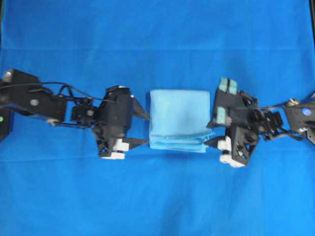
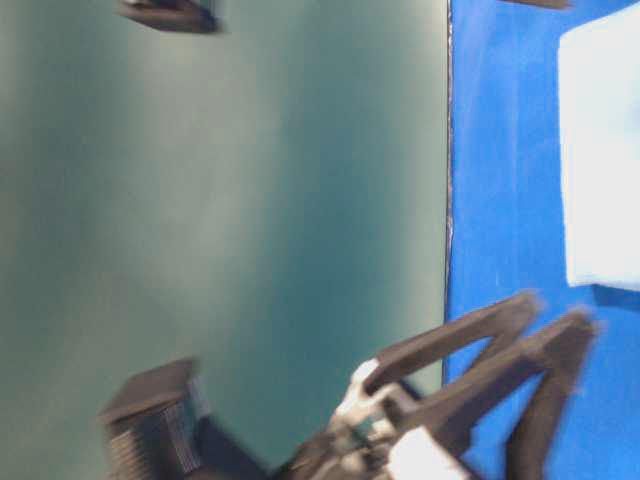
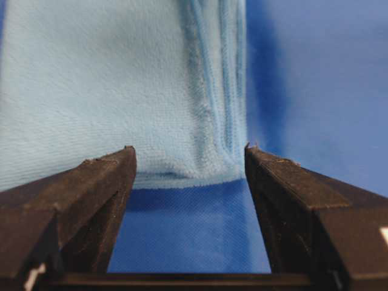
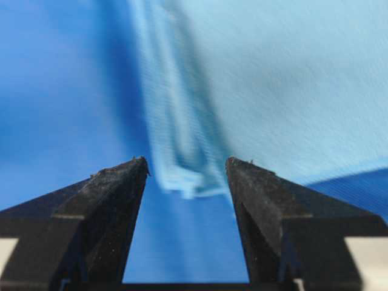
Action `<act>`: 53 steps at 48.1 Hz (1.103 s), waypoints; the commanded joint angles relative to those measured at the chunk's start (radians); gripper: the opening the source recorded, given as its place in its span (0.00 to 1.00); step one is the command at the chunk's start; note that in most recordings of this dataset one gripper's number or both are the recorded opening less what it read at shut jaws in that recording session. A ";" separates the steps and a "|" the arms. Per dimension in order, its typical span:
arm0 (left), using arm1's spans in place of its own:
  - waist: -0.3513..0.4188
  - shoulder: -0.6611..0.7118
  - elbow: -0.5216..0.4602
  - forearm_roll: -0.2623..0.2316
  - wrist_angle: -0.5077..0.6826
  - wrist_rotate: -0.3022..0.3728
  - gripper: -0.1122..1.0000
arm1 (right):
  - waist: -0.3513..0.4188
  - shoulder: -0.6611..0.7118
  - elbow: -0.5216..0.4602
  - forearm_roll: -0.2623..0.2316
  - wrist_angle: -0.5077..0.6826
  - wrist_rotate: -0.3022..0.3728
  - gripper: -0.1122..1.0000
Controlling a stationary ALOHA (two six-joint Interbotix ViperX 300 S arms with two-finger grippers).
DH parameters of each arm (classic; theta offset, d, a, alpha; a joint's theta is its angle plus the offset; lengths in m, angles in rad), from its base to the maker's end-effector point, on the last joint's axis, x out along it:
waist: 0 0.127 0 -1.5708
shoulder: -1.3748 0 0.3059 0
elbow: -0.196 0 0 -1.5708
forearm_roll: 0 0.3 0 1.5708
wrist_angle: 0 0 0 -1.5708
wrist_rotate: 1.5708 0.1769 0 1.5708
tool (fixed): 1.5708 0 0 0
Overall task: Fold the light blue towel.
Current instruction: 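Open both grippers and pull them back from the folded towel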
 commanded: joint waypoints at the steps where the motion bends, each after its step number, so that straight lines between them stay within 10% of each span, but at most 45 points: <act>1: 0.000 -0.103 0.015 0.000 0.009 0.011 0.72 | 0.025 -0.069 -0.035 -0.015 0.029 -0.005 0.63; 22: 0.072 -0.505 0.225 0.000 0.009 0.054 0.72 | -0.009 -0.390 0.029 -0.245 0.115 -0.008 0.63; 53: 0.143 -1.020 0.545 0.000 0.074 0.037 0.70 | -0.126 -0.908 0.365 -0.296 0.080 0.018 0.62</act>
